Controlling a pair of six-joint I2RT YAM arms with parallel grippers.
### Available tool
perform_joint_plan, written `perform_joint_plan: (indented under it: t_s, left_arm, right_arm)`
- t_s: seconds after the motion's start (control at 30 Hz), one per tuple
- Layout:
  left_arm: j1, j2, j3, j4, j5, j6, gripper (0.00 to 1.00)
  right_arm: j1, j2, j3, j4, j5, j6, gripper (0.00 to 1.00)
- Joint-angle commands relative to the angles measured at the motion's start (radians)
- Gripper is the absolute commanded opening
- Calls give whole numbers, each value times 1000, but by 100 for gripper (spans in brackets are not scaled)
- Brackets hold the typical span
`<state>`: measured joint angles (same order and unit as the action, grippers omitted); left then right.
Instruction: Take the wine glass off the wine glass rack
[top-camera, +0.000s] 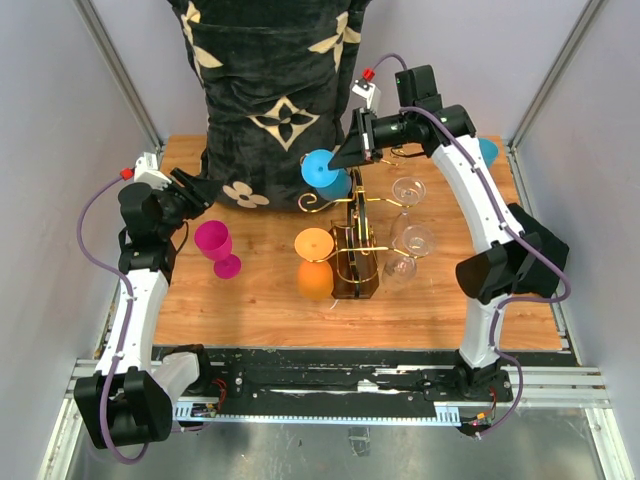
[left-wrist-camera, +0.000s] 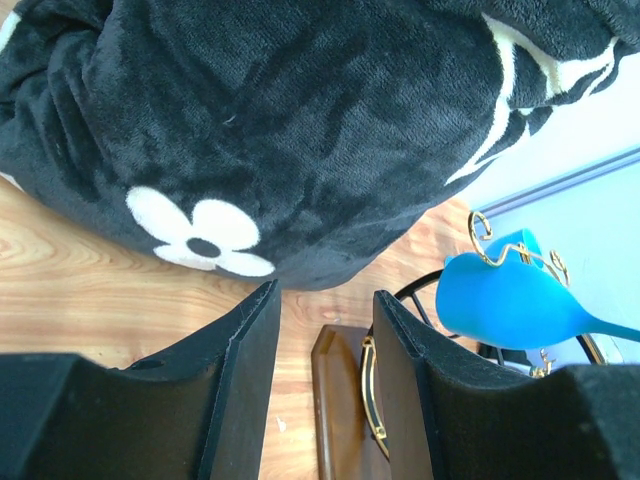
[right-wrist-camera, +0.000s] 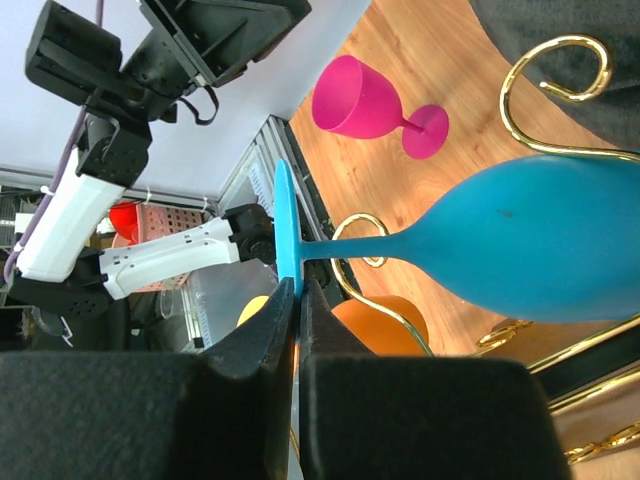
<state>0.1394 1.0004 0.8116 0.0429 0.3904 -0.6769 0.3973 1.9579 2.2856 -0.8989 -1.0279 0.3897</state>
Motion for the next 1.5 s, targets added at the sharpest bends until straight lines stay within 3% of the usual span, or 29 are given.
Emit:
perform_joint_plan:
  t_s: [0.0, 0.23, 0.37, 0.53, 0.67, 0.87, 1.07, 1.2, 1.47]
  left_arm:
    - [-8, -1, 1, 12, 16, 18, 48]
    - [-8, 2, -3, 21, 25, 5, 48]
    - [-8, -5, -9, 24, 26, 3, 48]
    - [-8, -11, 4, 7, 21, 23, 48]
    - [-8, -7, 26, -2, 27, 33, 48]
    - [-8, -3, 32, 7, 51, 27, 48]
    - [-9, -8, 24, 26, 73, 12, 48]
    - [-9, -9, 11, 44, 84, 2, 48]
    - [-8, 3, -26, 91, 101, -14, 48]
  right_arm:
    - [-10, -81, 15, 96, -69, 43, 1]
    - [-16, -200, 12, 119, -70, 37, 1]
    - [-33, -286, -22, 105, 31, -107, 1]
    - [-44, -455, -156, 80, 395, -416, 1]
    - [-67, -584, -308, 142, 731, -575, 1]
    - [-255, -643, -460, 185, 1008, -592, 1]
    - [-296, -572, -500, 182, 1277, -594, 1]
    - [-291, -587, -677, 362, 1357, -741, 1]
    - [-282, -696, -1210, 1026, 1296, -1175, 1]
